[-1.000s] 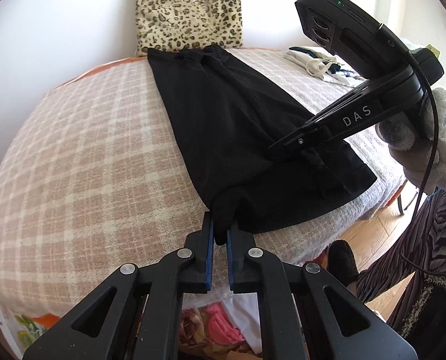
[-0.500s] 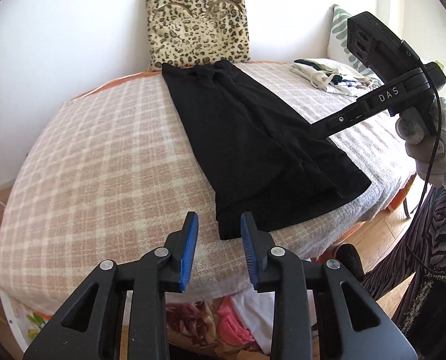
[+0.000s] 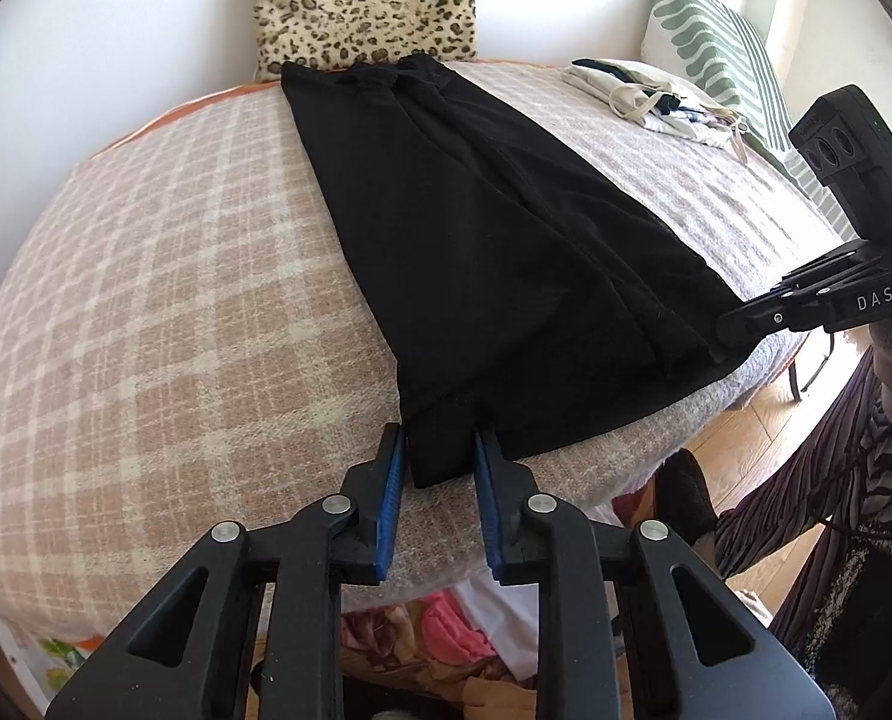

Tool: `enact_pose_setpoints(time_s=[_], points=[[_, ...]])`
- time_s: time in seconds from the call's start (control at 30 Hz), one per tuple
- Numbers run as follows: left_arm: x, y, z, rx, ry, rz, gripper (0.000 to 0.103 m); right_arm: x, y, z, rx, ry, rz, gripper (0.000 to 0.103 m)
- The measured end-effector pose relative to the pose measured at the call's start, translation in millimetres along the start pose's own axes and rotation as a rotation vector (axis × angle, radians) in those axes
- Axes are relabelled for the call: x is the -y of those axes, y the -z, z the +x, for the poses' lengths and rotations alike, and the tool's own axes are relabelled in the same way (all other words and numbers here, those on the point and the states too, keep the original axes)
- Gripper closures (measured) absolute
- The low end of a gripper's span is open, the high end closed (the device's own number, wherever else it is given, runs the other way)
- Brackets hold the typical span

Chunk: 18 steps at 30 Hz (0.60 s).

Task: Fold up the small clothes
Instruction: 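Move both grippers to the hem end of the narrow black shirt strip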

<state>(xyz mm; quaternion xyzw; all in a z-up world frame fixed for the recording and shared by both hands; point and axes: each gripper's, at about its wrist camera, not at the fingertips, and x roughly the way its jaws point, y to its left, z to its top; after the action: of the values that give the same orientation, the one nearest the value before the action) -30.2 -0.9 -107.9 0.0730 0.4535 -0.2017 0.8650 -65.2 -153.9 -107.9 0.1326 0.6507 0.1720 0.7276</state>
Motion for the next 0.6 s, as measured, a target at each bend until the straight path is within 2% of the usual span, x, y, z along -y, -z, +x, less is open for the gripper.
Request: enact_pose_setpoints(time_s=[0.13, 0.23, 0.3, 0.37, 0.43, 0.53, 0.6], points=[[-6, 7, -9, 0.001, -0.024, -0.010, 0.088, -13, -1, -5, -0.001, 0.069, -0.072, 0.097], [-12, 2, -20, 0.030, -0.033, -0.026, 0.088, -15, -3, -8, -0.024, 0.034, -0.087, 0.095], [-14, -6, -31, 0.067, -0.041, -0.028, 0.087, -12, -6, -14, -0.021, 0.021, -0.084, 0.089], [-18, -15, -42, 0.107, -0.044, -0.032, 0.078, -9, -10, -24, 0.013, 0.013, -0.075, 0.077], [-22, -25, -50, 0.143, -0.021, -0.047, 0.068, -7, -17, -35, 0.058, 0.003, -0.074, 0.071], [-30, -36, -59, 0.184, -0.014, -0.076, 0.067, -6, -26, -45, 0.114, 0.011, -0.073, 0.067], [-36, -38, -59, 0.193, -0.007, -0.105, 0.063, -2, -29, -46, 0.130, 0.035, -0.067, 0.067]])
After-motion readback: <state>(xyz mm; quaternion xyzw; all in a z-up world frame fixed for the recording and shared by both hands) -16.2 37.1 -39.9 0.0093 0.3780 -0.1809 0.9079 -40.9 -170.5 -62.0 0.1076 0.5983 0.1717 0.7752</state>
